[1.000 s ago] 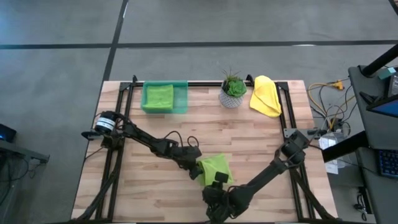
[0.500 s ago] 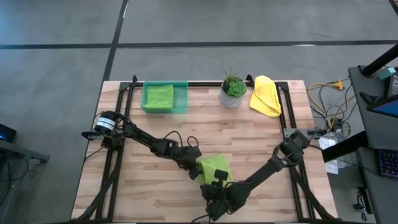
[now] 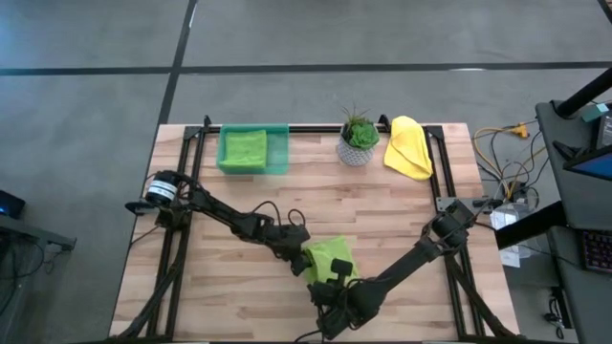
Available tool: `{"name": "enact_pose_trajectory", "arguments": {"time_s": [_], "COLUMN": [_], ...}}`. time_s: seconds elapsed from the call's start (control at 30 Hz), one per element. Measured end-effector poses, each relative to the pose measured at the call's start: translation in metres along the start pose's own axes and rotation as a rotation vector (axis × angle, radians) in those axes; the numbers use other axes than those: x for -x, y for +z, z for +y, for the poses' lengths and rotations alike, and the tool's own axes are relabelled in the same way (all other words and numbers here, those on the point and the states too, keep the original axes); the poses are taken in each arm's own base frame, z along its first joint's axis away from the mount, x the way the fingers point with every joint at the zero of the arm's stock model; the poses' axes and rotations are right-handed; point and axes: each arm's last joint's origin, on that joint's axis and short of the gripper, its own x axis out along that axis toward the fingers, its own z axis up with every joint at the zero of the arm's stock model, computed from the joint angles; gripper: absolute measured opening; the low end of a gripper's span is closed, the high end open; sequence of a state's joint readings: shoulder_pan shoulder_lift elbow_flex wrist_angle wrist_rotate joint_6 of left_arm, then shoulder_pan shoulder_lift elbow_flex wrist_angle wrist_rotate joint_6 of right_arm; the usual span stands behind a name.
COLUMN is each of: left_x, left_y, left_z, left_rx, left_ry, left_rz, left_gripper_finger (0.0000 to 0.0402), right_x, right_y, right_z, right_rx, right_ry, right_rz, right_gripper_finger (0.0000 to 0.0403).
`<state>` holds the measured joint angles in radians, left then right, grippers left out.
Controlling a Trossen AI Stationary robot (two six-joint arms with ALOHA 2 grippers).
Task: Fold microfiber towels
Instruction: Fold the yellow-green microfiber cloth
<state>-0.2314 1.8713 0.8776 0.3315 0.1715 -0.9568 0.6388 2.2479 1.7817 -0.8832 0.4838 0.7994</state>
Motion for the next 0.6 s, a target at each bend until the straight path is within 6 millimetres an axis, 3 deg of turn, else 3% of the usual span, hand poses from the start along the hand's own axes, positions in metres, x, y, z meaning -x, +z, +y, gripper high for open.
{"name": "enact_pose_trajectory", "arguments": {"time_s": [0.37,0.6], "left_x": [0.0,0.0], "left_y": [-0.001,-0.001], "left_z": [0.0,-0.001], "left_rx": [-0.144,-0.302], "left_ry": [-0.012,-0.024], "left_rz": [0.017,0.029], "left_gripper_finger": [0.0065,0.0065], "right_x": [0.023,0.018], "right_y": [0.005,0.009], "right_z": [-0.025,-0.032], "right_rx": [0.017,0.057], "right_ry": [-0.119,-0.131], "right_rz": [0.003,0.026], "right_gripper_finger": [0.0009,0.0009]}}
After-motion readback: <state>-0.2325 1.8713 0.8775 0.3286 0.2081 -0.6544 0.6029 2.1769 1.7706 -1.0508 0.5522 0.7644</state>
